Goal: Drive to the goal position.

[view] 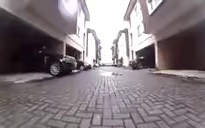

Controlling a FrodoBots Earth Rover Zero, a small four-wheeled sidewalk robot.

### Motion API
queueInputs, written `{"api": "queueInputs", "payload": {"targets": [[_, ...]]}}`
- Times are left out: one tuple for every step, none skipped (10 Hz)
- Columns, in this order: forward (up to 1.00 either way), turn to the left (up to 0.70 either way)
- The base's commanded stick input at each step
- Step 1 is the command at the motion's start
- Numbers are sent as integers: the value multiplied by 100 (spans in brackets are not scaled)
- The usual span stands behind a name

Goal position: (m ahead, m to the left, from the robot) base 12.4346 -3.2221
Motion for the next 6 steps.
{"api": "queueInputs", "payload": {"targets": [[85,0],[85,0],[85,0],[85,0],[85,0],[85,0]]}}
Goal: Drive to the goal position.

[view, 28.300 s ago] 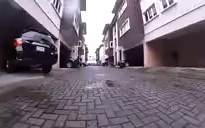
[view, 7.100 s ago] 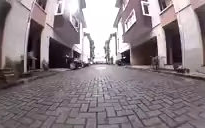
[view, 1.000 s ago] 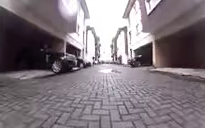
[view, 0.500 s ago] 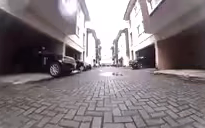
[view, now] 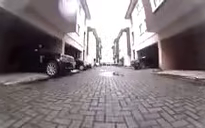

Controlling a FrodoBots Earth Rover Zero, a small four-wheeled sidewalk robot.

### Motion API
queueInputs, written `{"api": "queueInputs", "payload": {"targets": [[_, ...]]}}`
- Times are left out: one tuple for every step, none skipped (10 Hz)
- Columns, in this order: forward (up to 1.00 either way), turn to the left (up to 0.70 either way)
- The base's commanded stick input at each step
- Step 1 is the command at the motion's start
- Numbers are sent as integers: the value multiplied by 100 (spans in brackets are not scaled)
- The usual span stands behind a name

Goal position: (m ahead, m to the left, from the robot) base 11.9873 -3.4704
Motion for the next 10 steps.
{"api": "queueInputs", "payload": {"targets": [[85,0],[85,0],[85,0],[85,0],[85,19],[85,34],[85,34],[85,23],[85,3],[85,0]]}}
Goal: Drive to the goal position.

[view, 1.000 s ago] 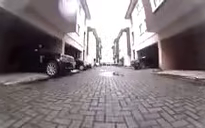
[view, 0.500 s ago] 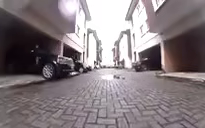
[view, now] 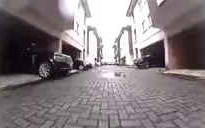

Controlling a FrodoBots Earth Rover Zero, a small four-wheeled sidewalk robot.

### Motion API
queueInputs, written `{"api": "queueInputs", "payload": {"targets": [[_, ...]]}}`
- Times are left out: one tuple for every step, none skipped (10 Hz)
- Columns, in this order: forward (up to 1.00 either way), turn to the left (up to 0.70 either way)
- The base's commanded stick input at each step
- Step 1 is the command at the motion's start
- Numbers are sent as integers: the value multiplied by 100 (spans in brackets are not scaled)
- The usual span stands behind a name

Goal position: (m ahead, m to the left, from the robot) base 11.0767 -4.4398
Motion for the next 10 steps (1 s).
{"api": "queueInputs", "payload": {"targets": [[85,0],[85,0],[85,0],[85,0],[85,0],[85,0],[85,0],[85,0],[85,0],[85,0]]}}
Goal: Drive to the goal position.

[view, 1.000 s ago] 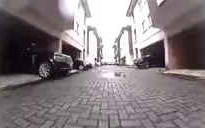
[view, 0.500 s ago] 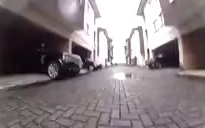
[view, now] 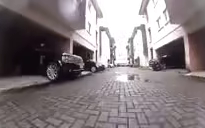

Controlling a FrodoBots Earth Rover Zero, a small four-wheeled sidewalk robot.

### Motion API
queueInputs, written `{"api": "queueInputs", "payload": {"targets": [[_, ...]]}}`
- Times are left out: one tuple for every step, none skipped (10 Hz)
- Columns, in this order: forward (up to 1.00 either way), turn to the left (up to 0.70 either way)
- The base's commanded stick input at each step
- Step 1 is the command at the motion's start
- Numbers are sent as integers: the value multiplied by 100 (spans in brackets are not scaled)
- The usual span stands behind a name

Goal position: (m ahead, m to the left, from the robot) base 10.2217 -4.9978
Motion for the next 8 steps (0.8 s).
{"api": "queueInputs", "payload": {"targets": [[85,0],[85,0],[85,0],[85,0],[85,0],[85,0],[85,0],[85,0]]}}
